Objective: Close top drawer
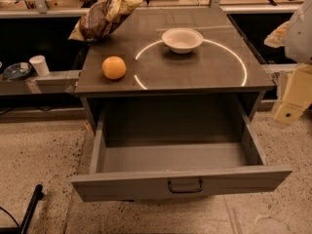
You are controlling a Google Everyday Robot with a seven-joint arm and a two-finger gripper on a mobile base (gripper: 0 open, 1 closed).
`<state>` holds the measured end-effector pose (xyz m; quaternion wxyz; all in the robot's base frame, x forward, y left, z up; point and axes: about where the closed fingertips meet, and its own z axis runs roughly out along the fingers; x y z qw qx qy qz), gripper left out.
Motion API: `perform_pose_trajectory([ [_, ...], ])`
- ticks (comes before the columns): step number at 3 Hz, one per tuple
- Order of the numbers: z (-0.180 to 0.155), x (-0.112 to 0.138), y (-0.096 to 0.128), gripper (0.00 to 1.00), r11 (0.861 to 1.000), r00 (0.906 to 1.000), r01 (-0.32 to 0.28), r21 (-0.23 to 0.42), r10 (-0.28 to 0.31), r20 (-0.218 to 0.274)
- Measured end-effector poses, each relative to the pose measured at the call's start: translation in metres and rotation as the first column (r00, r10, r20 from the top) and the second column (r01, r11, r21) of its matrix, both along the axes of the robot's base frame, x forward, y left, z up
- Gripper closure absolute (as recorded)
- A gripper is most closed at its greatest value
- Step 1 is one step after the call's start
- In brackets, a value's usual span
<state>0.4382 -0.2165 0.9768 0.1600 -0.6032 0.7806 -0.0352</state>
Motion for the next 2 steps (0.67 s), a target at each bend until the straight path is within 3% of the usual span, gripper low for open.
perform_pose_trajectory([
  [2, -0.019, 0.006, 0.003, 0.0, 1.0, 0.9996, -0.02, -0.002, 0.019, -0.022],
])
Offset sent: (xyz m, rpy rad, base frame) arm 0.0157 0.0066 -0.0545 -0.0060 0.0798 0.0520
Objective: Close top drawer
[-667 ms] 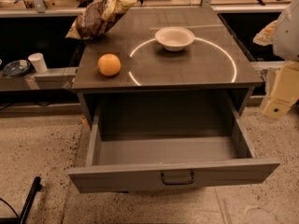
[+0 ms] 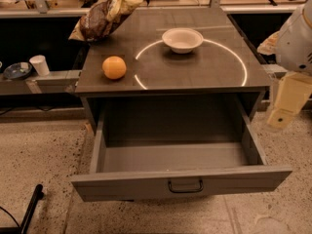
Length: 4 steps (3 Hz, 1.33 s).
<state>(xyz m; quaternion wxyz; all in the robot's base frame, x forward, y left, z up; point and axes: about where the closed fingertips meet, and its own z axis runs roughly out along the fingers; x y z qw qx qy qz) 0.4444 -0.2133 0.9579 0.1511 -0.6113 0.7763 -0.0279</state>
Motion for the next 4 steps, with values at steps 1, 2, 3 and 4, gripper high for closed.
perform_pose_trajectory([
  [1, -0.054, 0.008, 0.002, 0.0, 1.0, 0.9969, -0.011, 0.029, 0.013, -0.077],
  [2, -0.118, 0.006, 0.0, 0.16, 0.998, 0.9861, -0.003, 0.058, 0.013, -0.165],
  [3, -0.176, -0.003, -0.004, 0.4, 0.997, 0.9707, -0.008, 0.073, 0.026, -0.239],
  [4, -0.212, -0.013, -0.004, 0.63, 0.996, 0.9615, -0.031, 0.078, 0.051, -0.27],
])
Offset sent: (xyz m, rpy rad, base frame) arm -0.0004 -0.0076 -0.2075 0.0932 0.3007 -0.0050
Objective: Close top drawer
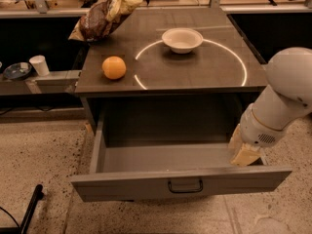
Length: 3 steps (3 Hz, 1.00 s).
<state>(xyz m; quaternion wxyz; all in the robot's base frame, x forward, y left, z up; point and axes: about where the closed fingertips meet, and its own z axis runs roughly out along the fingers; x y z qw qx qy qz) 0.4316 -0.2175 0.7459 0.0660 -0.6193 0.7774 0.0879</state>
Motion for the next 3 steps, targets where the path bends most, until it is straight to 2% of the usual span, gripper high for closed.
perform_pose_trajectory([
  [1, -0.018, -0.01, 0.009, 0.86, 0.999, 0.9991, -0.042, -0.001, 0.042, -0.008],
  [2, -0.022, -0.021, 0.018, 1.0, 0.997, 0.9968, -0.079, 0.004, 0.079, 0.008],
  [3, -0.029, -0.041, 0.03, 1.0, 0.992, 0.992, -0.125, 0.014, 0.124, 0.022],
])
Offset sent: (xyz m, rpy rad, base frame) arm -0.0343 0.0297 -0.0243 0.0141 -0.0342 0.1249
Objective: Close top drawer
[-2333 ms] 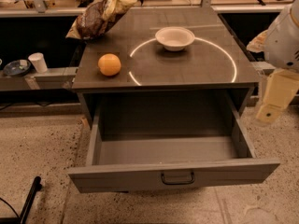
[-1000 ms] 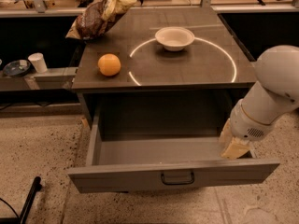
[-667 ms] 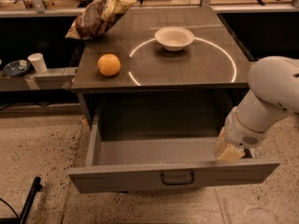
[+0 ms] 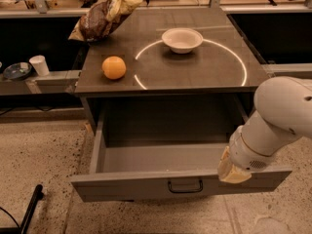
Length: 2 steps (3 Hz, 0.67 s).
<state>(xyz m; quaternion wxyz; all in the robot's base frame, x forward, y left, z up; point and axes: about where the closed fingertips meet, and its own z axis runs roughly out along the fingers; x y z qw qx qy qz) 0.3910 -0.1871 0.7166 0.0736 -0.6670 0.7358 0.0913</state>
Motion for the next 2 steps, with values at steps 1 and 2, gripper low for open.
perform_pose_trajectory([
  [1, -0.008, -0.01, -0.003, 1.0, 1.0, 1.0, -0.006, -0.012, 0.006, 0.002],
  [2, -0.023, -0.022, -0.01, 1.0, 1.0, 0.9999, 0.008, 0.013, -0.008, 0.01],
])
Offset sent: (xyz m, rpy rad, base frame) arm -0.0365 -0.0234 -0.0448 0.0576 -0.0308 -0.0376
